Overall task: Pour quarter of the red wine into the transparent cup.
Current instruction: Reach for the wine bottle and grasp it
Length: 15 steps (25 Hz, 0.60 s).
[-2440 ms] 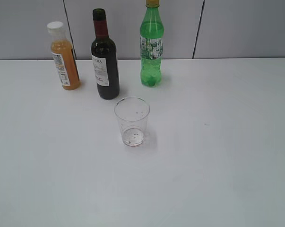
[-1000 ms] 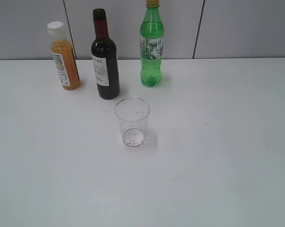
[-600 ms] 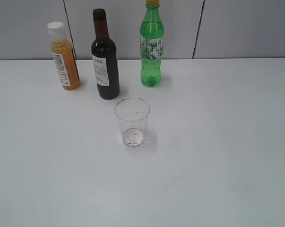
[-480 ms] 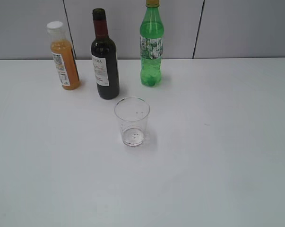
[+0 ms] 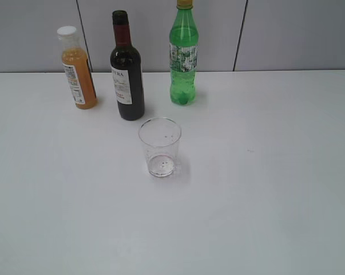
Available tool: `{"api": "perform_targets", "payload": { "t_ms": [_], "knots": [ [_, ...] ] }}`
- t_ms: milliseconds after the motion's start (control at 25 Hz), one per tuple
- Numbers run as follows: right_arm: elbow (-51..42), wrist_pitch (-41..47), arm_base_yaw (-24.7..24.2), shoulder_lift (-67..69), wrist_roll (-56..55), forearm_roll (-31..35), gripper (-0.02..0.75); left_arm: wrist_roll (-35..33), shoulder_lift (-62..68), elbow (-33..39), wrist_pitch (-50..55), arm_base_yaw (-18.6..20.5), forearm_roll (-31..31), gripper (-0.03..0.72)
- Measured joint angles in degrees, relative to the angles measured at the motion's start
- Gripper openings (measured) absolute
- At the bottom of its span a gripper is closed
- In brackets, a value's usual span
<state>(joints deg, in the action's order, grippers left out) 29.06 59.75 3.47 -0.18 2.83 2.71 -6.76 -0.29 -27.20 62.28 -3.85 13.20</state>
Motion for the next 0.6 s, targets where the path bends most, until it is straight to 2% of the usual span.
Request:
{"api": "perform_targets", "payload": {
  "t_ms": [280, 600],
  "knots": [
    [0.0, 0.0, 0.0, 0.0, 0.0, 0.0, 0.585, -0.6, 0.0, -0.2, -1.4, 0.0, 1.0, 0.683],
    [0.0, -0.1, 0.0, 0.0, 0.0, 0.0, 0.585, -4.9, 5.7, -0.6, -13.5, 0.0, 2.0, 0.674]
  ]
}}
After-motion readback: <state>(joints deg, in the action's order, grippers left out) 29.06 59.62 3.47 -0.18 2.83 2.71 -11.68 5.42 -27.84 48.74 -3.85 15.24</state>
